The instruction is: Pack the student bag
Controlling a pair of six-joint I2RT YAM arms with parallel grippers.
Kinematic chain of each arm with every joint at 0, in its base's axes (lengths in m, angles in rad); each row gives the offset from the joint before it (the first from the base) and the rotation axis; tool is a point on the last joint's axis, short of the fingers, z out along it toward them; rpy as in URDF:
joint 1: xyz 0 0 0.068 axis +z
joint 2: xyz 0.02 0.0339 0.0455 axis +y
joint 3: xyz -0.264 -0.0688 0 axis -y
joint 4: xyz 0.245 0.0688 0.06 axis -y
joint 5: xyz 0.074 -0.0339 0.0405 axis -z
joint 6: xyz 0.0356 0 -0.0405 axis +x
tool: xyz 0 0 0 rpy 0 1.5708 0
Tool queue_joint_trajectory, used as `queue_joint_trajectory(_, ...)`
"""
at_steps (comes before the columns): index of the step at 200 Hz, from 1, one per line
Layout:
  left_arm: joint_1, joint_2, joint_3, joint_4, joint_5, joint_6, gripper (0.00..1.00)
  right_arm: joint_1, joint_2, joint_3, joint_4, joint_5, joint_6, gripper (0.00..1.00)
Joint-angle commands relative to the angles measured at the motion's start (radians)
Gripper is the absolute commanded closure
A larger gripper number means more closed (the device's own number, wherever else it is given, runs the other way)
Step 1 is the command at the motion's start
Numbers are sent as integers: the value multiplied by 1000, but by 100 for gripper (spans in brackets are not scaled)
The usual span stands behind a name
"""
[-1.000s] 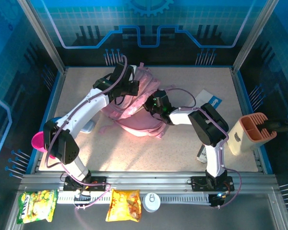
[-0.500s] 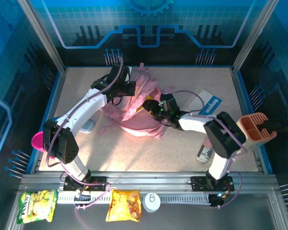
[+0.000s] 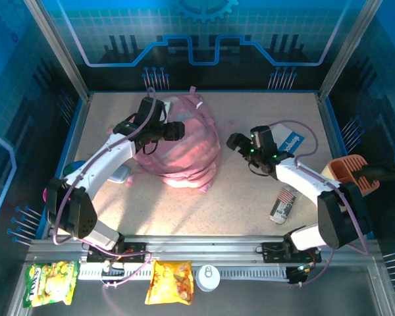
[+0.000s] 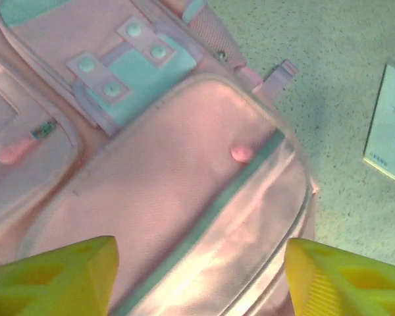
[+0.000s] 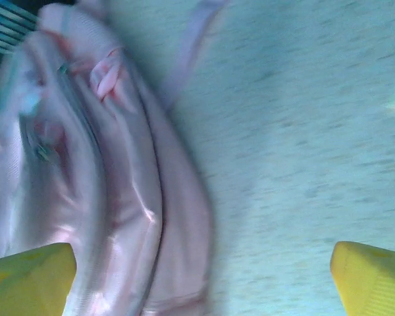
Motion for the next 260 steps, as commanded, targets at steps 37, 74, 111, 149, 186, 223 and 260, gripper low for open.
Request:
queue_joint_trajectory(37,11,-85,-44,91,-7,-7,1,-184,220,239,-275,-23,-212,0)
queue_joint_trajectory(74,12,-90,-40,87,9,-13,1,-258,409,399,-343,-71,-251,4)
queue_joint_trajectory(111,13,-84,-47,83,-17,-43,1,-276,533,532,-405,-91,-282,5)
queue_joint_trajectory(149,13,-64,-38,62,-38,-64,1,-273,597,590,-456,-110,-304,6)
queue_joint_trajectory(186,13,-58,-34,67,-34,-66,1,-254,602,548,-459,-133,-300,6)
queue_joint_trajectory(223,13,-37,-15,66,3,-77,1,-200,572,482,-466,-193,-307,7)
queue_joint_trajectory(260,13,7,16,69,93,-107,1,-104,506,391,-452,-244,-302,8)
